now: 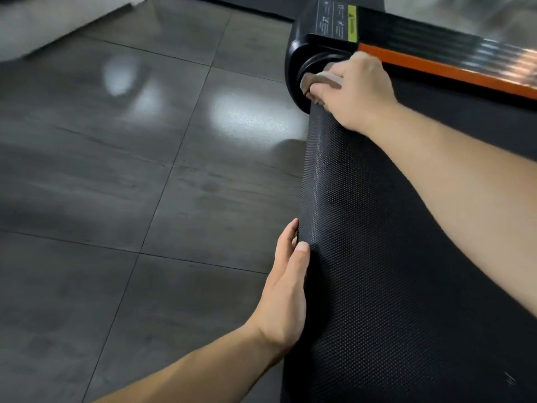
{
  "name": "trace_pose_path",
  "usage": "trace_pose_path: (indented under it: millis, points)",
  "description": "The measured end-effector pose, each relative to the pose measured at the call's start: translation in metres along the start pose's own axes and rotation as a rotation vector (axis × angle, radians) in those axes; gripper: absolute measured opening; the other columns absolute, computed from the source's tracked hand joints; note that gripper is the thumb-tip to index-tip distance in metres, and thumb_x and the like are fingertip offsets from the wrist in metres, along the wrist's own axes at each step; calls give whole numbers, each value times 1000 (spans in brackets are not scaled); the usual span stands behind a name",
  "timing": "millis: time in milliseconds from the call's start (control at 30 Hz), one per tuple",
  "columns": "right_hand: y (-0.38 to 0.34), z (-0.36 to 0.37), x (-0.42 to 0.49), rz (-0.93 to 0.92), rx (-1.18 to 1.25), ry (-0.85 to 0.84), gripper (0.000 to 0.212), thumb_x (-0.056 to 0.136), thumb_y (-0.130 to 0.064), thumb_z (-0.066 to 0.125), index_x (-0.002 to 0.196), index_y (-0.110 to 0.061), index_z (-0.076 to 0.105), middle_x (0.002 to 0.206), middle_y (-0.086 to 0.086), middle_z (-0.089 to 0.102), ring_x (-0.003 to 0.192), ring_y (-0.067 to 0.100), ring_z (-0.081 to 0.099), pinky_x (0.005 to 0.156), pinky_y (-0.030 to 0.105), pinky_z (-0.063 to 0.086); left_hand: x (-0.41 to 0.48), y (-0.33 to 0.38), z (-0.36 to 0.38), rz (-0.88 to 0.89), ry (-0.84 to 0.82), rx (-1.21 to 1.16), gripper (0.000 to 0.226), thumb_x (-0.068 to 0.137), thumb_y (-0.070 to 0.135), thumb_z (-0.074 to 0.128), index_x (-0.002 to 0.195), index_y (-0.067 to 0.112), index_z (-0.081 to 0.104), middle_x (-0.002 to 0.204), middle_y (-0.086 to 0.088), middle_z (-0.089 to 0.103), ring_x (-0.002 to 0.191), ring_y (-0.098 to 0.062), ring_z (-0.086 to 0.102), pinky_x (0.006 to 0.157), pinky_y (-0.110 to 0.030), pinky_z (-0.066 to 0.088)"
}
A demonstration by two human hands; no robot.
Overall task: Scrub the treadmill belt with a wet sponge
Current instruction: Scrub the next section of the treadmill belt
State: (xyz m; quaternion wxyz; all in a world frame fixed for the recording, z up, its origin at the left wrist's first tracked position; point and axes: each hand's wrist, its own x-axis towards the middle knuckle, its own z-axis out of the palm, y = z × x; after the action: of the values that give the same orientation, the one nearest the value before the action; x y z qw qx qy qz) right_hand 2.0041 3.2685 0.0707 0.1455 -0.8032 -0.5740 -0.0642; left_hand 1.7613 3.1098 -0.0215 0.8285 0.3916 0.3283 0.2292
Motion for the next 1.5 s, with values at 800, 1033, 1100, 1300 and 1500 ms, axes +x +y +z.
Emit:
trace_pose_path:
  millis: [800,1033,1100,1300,1500]
  points:
    - [-26,-54,-219,-192,215,-6,37,87,-49,63,98,-17,75,83,-1,49,80,27,54,73,41,48,-16,5,-4,-191,89,-258,54,109,50,24,144,22,53,144,-8,61,137,-26,54,121,-47,32]
    - [-51,-75,-293,-265,385,-178,31,91,-48,64,95,-20,76,83,1,48,77,22,48,70,42,43,-21,-1,2,-125,-11,-245,55,111,40,25,112,15,74,113,-9,75,107,-19,71,96,-30,55]
    - [-44,-90,-319,-395,422,-292,20,87,-39,68,87,-20,76,86,-1,52,78,17,46,71,40,40,-19,-1,2,-121,-11,-212,49,111,40,33,126,12,69,126,-15,69,121,-27,64,109,-40,47]
    - [-33,-70,-263,-80,328,-21,31,87,-44,67,91,-16,79,83,3,56,79,24,55,72,42,49,-14,-10,-3,-97,18,-81,58,105,45,44,153,13,44,152,-16,51,145,-33,44,124,-51,25]
    - [-37,-102,-346,-391,485,-369,15,85,-35,69,86,-22,77,87,-10,51,80,11,46,73,39,42,-11,-11,-7,-74,76,45,63,95,59,51,147,22,53,147,-8,57,141,-29,49,123,-52,28]
